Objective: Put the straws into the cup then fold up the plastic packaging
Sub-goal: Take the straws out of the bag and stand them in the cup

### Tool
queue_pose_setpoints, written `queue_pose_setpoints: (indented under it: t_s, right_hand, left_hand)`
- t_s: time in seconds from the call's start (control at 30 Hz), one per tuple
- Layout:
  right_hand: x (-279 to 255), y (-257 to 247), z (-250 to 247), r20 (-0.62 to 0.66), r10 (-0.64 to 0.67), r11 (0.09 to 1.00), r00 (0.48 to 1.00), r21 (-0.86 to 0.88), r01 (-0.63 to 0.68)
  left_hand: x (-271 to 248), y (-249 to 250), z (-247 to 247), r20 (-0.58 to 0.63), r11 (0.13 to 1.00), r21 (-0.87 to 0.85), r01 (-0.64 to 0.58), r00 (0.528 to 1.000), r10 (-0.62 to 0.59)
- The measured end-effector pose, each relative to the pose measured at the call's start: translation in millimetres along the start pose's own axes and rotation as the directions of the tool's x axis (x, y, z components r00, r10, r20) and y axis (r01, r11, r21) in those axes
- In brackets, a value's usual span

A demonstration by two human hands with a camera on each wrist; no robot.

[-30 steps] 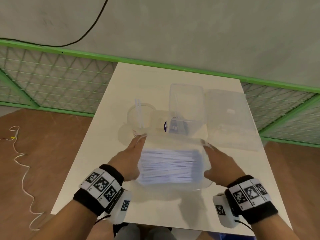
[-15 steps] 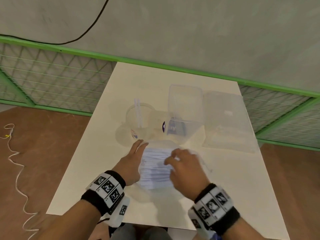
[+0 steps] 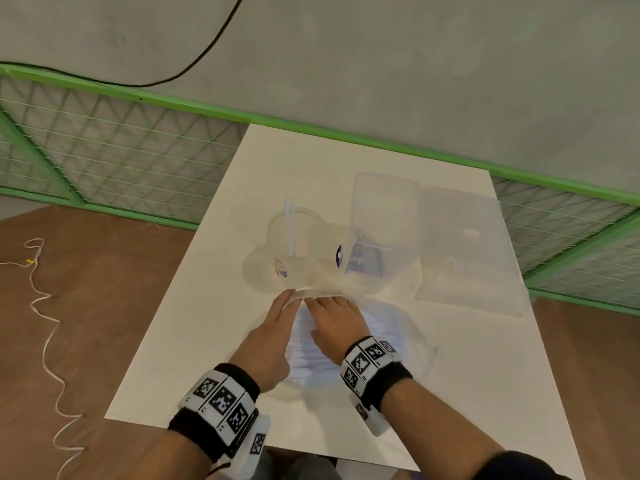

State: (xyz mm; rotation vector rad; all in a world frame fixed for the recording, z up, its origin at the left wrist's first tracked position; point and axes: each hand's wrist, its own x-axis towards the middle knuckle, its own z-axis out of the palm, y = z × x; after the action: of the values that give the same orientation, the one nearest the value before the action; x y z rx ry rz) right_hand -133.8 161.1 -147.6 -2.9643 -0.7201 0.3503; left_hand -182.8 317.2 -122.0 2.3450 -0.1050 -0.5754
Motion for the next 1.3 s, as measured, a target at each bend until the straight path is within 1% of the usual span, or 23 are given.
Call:
queue_pose_setpoints:
  t_s: [0.1, 0.23, 0.37, 0.57, 0.7, 1.0, 1.2, 1.3]
  right_hand:
    - [1.3, -1.7, 1.3, -0.010, -0.011, 0.999, 1.000, -0.041, 0.011]
    - [1.6, -3.9, 2.9, -0.025, -0.036, 0.998, 0.999, -0.045, 0.034]
    - [1.5, -7.0, 3.1, -0.053, -0.037, 0.999, 0.998, -0.039, 0.035]
    - [5.9, -8.6, 2.2, -0.024, -0.061, 0.995, 0.998, -0.079, 0.059]
    - [8.1, -9.7, 0.1, -0.006, -0.051, 0.995, 0.999, -0.084, 0.050]
    - [7.3, -13.7, -3.3, 0.074, -0.027, 0.996, 0.997, -0.080, 0.033]
    - [0.5, -8.6, -6.5, -0.001, -0.069, 0.996, 0.998, -0.047, 0.069]
    - [-6.3, -6.8, -14.1, -0.073, -0.054, 0.998, 0.996, 0.041, 0.057]
  left_hand:
    - [-1.2, -1.4, -5.9, -0.003, 1.000, -0.016, 0.002, 1.000, -0.002]
    - [-2.4, -5.8, -11.2, -0.011, 0.999, -0.022, -0.027, 1.000, 0.026]
    - [-6.1, -4.2, -18.8, -0.010, 1.000, 0.005, -0.004, 1.000, 0.004]
    - [-7.9, -4.5, -21.5, -0.005, 1.000, 0.007, -0.011, 1.000, 0.011]
    - [-5.7, -8.8, -16.5, -0.005, 0.999, -0.013, -0.031, 1.000, 0.031]
    - [-4.1, -7.5, -16.7, -0.001, 1.000, -0.003, -0.015, 1.000, 0.015]
    - [-4.2, -8.2, -16.4, -0.010, 1.000, -0.002, -0.005, 1.000, 0.005]
    - [-2.9, -9.7, -16.9, -0.012, 1.000, -0.015, 0.006, 1.000, -0.006]
